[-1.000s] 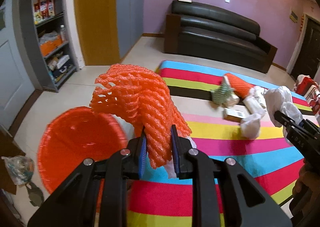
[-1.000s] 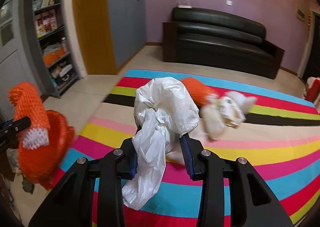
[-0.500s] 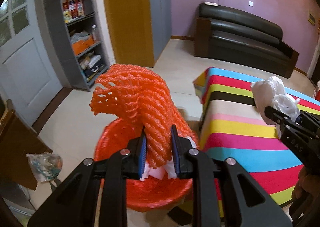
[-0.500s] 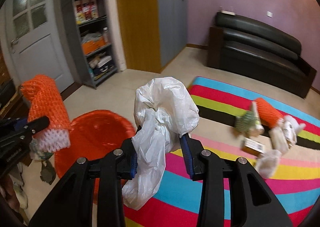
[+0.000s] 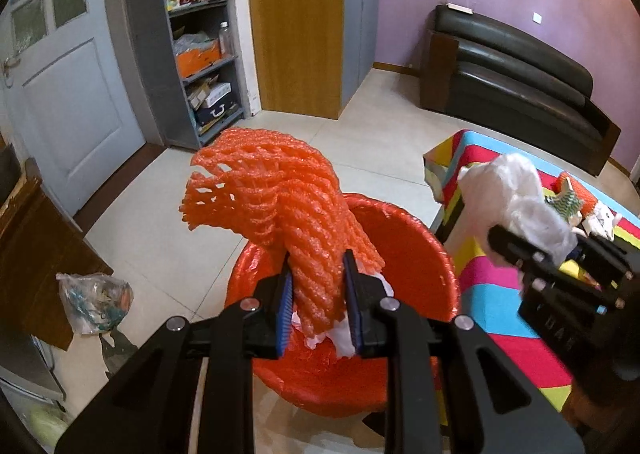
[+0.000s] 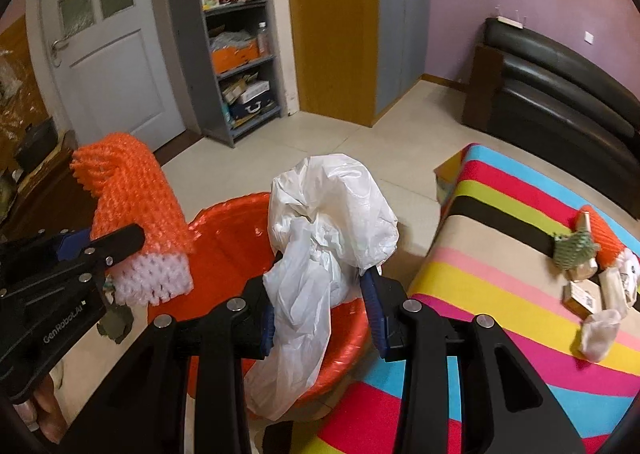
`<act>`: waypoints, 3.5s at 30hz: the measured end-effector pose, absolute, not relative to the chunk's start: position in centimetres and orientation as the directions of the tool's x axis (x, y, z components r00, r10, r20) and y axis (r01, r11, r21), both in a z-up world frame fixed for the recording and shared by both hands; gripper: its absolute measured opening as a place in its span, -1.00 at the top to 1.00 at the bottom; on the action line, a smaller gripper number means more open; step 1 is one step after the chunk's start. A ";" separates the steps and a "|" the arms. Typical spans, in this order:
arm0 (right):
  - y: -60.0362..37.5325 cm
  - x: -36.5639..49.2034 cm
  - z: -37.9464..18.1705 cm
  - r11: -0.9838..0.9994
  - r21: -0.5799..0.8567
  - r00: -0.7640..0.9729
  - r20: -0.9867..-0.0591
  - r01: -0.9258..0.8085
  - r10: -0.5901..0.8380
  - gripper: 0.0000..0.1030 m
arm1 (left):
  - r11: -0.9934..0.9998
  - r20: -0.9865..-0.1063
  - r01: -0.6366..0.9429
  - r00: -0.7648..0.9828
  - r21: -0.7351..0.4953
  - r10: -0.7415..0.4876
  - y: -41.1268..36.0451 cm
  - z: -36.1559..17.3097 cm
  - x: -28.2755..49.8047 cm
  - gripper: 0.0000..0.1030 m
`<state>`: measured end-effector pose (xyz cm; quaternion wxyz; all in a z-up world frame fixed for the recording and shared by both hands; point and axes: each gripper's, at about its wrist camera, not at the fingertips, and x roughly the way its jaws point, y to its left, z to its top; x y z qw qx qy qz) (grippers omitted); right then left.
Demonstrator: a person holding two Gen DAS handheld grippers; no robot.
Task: Collect trash
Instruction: 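Carry the net and the bag over the orange bin and open both grippers, then move both open grippers back over the remaining trash on the rug, then grasp the crumpled white tissue with the right gripper while the left gripper approaches the cardboard box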
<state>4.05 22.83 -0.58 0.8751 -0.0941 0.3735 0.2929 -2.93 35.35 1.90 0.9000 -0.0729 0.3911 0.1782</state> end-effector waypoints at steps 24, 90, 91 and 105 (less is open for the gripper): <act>24.7 4.8 -2.3 0.778 0.081 0.494 -0.730 -0.623 0.472 -0.26 | 0.903 -0.744 -0.427 0.617 -0.043 0.256 37.5 0.7 -2.6 0.09; -10.6 15.9 -10.0 0.973 0.036 0.566 -0.808 -0.228 0.162 -0.01 | 0.998 -0.760 -0.052 0.650 -0.027 0.013 11.5 -1.0 12.4 0.08; -10.5 16.0 -10.2 0.971 0.041 0.560 -0.811 -0.235 0.170 0.03 | 0.998 -0.763 -0.051 0.647 -0.032 0.008 11.3 -1.2 12.6 0.08; -10.8 16.1 -8.9 0.956 0.042 0.566 -0.798 -0.292 0.208 0.59 | 0.997 -0.779 -0.005 0.625 -0.075 -0.056 8.1 -3.3 15.1 0.08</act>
